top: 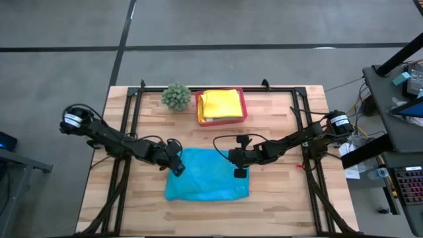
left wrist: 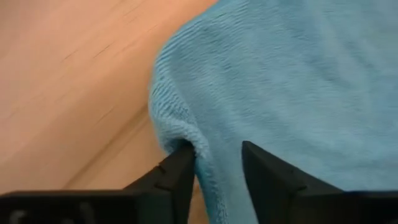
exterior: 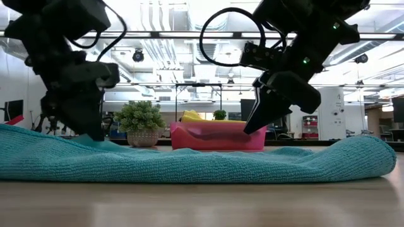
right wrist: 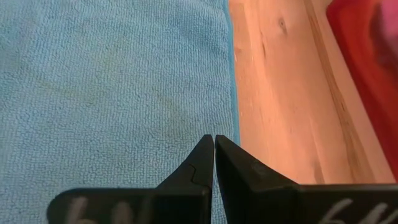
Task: Fold microfiber towels
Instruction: Fold the blue microfiber towel
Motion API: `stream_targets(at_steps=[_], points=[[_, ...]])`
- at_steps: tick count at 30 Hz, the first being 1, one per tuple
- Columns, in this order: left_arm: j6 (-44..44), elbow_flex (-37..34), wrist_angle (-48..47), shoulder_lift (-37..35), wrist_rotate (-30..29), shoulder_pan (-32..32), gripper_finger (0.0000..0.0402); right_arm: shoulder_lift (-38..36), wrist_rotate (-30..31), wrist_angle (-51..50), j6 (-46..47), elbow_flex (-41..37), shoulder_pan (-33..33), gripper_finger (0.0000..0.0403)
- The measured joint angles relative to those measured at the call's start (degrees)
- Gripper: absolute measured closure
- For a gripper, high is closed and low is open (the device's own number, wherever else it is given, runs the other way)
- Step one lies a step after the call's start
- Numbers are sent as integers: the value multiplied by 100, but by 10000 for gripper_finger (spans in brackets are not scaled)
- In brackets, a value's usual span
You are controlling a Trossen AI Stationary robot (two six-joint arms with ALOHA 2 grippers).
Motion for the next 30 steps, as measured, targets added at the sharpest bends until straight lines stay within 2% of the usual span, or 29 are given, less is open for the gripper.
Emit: stream_targets(at_steps=[5,7,12,14,20,24,30], points=[[347,256,61,113,15,-10,372,0,0,3,33,-25,-1,394],[465,364,110,165,16,-22,393,0,0,16,41,-29,0,394],[1107,561,878,511,31,-88,394,0,0,107,44,-40,1,394],[1249,605,1199,717,222,-94,394,0,0,113,43,-53,-1,394],[1287,900,1173,1437,563,-162,394,0,-1,124,90,-81,-1,394],[1701,1300,1174,1902,710,-386,394,0,2,123,102,-95,-1,394],[1856,1801,1138,2249,1256,-569,388,0,2,318,78,-115,-1,394]])
